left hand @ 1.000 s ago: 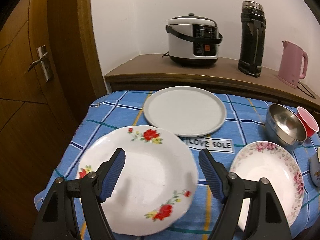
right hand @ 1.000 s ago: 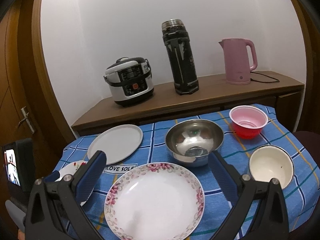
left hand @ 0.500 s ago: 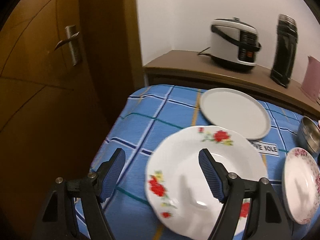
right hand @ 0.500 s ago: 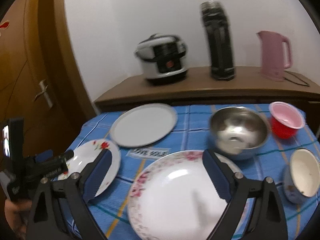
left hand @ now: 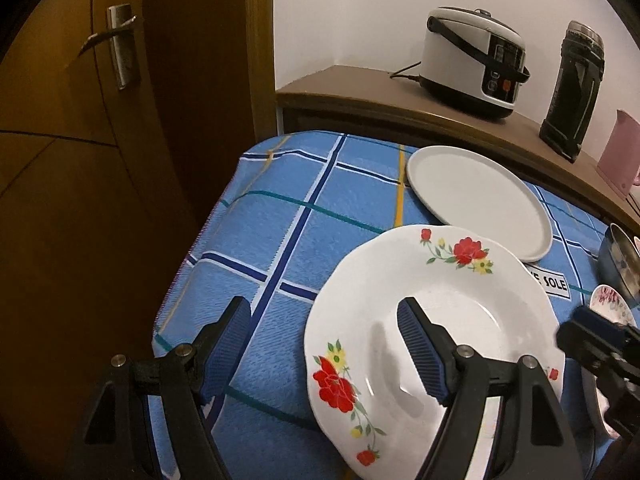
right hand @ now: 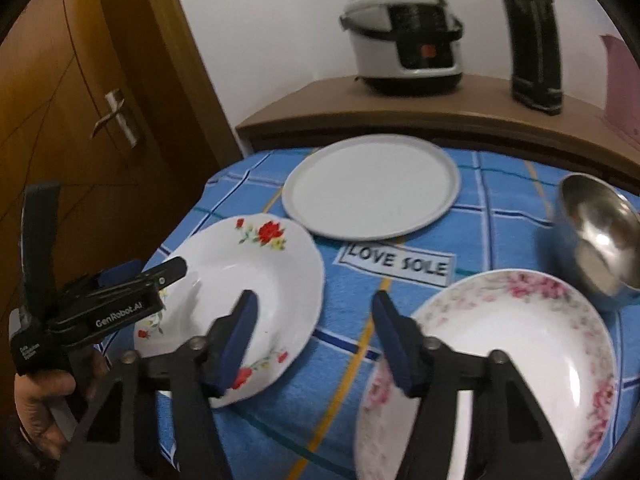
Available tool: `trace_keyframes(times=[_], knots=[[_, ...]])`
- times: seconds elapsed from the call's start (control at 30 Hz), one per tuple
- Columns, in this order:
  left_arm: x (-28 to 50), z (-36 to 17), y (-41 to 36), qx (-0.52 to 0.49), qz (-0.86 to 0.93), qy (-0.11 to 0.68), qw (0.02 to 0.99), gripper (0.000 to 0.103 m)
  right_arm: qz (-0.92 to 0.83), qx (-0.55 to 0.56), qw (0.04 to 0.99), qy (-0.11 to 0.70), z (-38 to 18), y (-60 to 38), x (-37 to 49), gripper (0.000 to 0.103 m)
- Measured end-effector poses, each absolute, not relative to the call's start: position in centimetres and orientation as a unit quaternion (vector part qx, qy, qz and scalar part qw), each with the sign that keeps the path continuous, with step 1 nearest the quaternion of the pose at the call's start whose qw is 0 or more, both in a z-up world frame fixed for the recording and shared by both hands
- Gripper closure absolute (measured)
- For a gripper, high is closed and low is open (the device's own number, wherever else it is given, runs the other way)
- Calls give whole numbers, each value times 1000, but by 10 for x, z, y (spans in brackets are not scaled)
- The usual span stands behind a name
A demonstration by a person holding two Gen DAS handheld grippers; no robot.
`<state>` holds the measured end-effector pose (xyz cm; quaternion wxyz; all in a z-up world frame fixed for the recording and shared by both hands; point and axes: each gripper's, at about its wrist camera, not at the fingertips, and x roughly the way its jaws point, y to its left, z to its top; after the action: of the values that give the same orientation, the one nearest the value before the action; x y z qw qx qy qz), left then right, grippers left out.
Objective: Organize plates and bowls
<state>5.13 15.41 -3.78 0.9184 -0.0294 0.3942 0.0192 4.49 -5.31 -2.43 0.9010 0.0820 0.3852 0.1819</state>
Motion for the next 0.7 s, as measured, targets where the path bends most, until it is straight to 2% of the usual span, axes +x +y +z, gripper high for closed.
trace_keyframes(times=[0.17,0.37,0.47,0.57,0.67,0.7], knots=[[56,-44,159,-40,-2,405,913,26,197,83,886,412,-36,-44,60,65],[62,-49,160,-44,-19,414,909,31,195,79,881,423,-40,-38,67,68],[63,-53,161,-46,-26,419,906,46,183,80,886,418,-41,-40,68,67],[62,-55,160,-40,-32,420,906,47,185,83,885,418,-40,-40,71,66],[62,-55,157,-41,-46,422,905,59,188,74,884,421,-40,-36,74,68],[62,-55,157,-44,-52,423,904,60,190,71,884,422,-40,-34,75,69]])
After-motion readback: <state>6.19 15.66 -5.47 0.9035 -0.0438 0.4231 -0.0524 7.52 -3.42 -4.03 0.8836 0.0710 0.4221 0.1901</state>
